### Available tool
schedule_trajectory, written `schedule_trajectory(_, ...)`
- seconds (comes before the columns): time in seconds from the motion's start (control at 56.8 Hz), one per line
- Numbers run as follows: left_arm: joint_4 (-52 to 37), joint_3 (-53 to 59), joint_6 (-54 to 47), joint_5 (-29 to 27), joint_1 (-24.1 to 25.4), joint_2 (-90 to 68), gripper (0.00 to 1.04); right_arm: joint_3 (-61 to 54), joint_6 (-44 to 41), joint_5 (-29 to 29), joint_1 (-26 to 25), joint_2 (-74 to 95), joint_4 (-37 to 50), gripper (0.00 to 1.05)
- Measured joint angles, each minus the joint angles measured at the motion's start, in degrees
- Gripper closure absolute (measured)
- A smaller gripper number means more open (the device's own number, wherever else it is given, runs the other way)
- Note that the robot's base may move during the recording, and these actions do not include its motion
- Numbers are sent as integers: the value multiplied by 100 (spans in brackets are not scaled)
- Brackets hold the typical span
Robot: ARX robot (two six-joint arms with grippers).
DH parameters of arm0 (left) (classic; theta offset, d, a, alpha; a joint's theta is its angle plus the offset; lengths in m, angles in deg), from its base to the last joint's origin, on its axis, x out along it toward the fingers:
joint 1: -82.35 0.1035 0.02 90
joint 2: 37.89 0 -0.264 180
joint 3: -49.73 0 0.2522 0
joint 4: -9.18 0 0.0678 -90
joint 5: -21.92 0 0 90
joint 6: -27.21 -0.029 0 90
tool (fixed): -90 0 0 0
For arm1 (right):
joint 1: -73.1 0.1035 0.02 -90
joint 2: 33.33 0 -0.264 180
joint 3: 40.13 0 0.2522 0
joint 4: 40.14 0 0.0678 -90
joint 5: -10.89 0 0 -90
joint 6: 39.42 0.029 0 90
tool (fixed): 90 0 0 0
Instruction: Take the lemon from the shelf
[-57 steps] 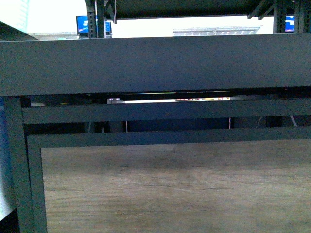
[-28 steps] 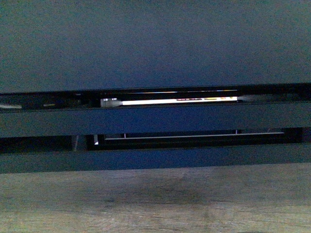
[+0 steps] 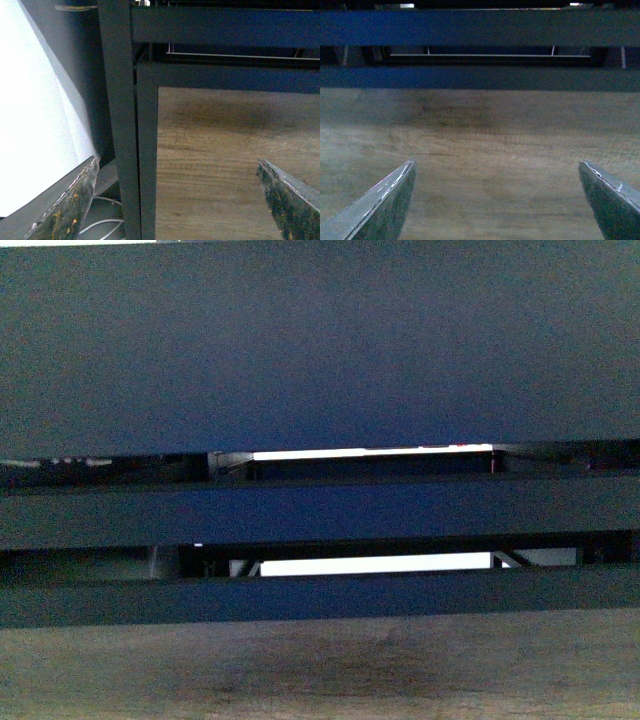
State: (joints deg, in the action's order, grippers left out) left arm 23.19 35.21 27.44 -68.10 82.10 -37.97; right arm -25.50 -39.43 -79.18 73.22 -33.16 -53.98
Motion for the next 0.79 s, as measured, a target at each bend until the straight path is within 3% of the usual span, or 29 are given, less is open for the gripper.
schedule_trajectory(0.792, -2, 0, 2, 0, 0, -2, 8, 0, -2, 11, 0, -2, 0, 7)
